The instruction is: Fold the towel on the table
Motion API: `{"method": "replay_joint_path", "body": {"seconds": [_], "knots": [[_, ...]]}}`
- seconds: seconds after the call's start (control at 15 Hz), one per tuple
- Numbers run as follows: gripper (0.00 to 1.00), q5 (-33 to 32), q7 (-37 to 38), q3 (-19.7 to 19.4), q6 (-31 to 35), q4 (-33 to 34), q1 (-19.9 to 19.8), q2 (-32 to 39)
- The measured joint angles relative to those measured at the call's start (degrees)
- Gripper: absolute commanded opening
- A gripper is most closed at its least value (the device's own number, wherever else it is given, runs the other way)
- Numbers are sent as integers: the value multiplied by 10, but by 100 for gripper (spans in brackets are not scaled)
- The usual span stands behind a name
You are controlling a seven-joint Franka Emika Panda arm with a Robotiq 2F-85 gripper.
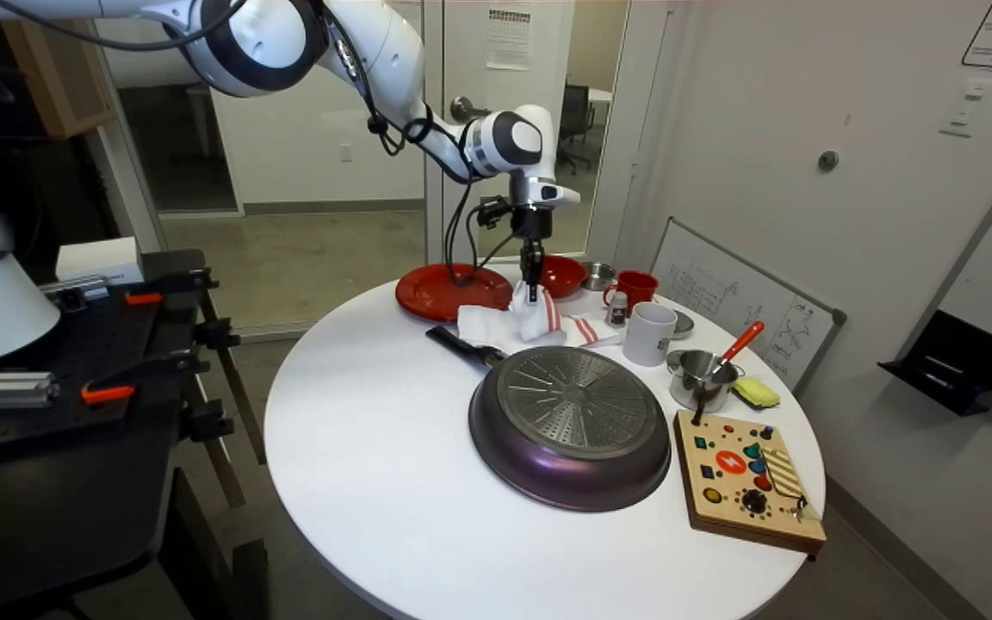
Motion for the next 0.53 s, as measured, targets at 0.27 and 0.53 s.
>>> {"method": "replay_joint_path", "body": {"seconds": [0.27,0.53], "knots": [[4,-5,2,-5,37,-6,0,0],[4,-18,2,-19,56,-6,2,0]]}}
